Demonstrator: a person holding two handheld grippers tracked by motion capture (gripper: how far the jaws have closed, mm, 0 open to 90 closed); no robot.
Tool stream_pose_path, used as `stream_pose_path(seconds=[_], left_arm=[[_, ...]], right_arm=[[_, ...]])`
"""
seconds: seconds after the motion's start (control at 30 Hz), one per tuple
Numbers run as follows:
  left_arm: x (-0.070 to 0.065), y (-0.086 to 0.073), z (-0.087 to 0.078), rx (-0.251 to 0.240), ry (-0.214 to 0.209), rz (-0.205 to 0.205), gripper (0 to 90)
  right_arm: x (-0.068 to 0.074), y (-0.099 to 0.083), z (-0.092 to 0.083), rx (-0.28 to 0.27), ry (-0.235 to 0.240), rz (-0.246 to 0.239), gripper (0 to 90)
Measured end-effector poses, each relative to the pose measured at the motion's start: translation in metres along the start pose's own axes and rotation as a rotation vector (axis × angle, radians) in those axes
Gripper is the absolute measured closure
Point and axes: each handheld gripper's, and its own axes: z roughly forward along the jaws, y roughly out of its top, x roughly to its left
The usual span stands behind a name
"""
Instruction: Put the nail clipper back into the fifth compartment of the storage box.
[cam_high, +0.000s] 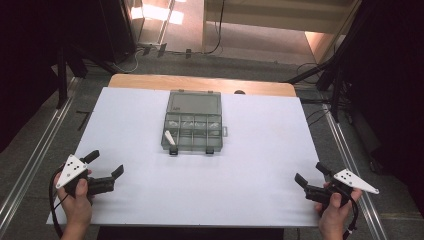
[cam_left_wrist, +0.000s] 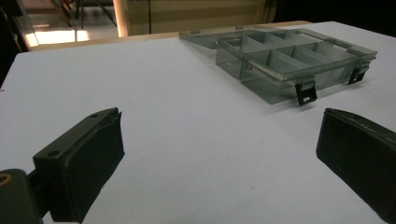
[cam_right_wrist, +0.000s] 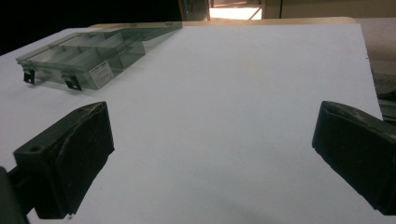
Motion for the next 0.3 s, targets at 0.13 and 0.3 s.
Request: stream_pose_path(seconds=[0.13, 0.3], left_arm=[[0.0001, 0.0001, -0.0002, 0.002, -0.003, 0.000, 0.4], [0.0001, 0.0002, -0.0001, 0.001, -0.005, -0.001, 0.4]], right_arm=[[0.0008, -0.0005, 0.0017, 0.001, -0.009, -0.002, 0.0], [0.0032, 0.0006, 0.0098, 0.064, -0.035, -0.005, 0.0]])
